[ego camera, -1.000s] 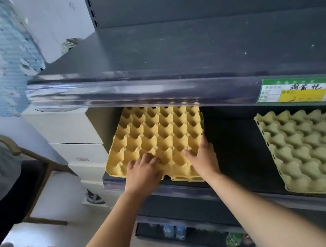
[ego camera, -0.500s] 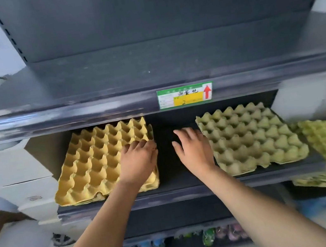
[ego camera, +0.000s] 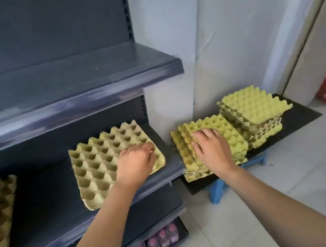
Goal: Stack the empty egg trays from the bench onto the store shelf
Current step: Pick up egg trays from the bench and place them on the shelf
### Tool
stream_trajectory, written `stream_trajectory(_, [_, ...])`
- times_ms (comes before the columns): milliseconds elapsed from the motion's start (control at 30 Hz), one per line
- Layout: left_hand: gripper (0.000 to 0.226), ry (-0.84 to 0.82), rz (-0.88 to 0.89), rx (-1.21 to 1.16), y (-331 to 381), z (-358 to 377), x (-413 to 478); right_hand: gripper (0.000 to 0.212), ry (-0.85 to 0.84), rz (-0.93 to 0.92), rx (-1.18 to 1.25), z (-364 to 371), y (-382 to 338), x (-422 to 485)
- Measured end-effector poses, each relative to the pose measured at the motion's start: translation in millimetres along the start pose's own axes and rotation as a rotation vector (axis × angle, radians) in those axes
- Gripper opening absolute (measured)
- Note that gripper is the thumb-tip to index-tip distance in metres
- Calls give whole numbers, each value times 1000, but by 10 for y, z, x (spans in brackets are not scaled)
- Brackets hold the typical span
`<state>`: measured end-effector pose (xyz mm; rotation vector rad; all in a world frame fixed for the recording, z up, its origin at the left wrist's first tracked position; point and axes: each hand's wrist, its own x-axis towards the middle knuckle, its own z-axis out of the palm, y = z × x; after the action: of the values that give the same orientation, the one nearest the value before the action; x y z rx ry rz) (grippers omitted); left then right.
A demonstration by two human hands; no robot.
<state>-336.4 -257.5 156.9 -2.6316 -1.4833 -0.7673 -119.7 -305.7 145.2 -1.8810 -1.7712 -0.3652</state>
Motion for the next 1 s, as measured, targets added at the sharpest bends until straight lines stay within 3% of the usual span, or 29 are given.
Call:
stream_trajectory(333, [22,-115,180,-119,971,1100,1167,20,-71,152,-55,183,1687,265])
stream_trajectory(567, [20,-234,180,-150,1200,1912,2098,29,-267,239,-66,622,2541,781])
stream_trajectory(800, [23,-451,-6,-94,1204,2640,2447,42,-595,349,45,1161,3267,1061])
stream_trajectory(1000, [43,-575,-326,-62,1116,3244,2280,50,-785,361,147,1760,3740,1117])
